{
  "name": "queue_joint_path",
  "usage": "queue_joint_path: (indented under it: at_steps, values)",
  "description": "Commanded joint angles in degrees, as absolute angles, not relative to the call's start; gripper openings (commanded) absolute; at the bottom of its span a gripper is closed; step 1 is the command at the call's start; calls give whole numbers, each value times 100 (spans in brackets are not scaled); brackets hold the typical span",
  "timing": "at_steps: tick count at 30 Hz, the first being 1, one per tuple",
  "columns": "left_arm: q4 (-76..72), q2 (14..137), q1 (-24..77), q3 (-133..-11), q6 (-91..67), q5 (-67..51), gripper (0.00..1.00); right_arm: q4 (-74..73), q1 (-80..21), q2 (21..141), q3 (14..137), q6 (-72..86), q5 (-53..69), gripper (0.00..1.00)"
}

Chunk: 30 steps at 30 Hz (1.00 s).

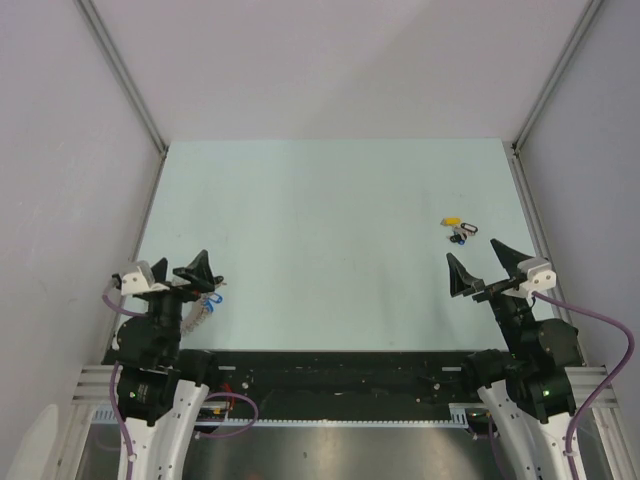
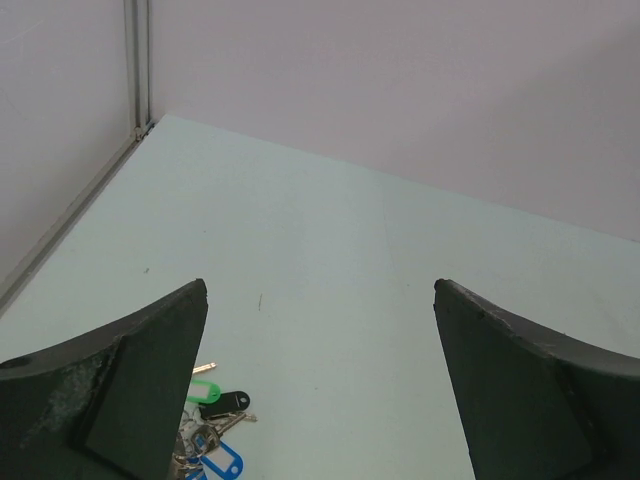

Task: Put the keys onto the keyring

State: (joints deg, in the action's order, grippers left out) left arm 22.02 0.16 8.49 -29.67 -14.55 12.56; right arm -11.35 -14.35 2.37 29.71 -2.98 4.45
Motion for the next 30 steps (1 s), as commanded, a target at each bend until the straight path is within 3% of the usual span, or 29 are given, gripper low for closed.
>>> queue_joint_path:
  at_steps: [1,18,26,30]
  values:
    - [2320,-466,844,-2997,-1678,1547,100,-1169,-1573,185,3182,-229,150,100]
    - [3419,2091,844,-3059,-3928,2653,100,-1318,-2522,185,3182,-193,-369,100]
    - [3085,3416,800,-2576,-4772,2988,100,-1354,-2874,176,3173,-185,-518,100]
    - [2752,4067,598,-2400,-4974,3032,94,-1380,-3075,193,3182,-185,-580,100]
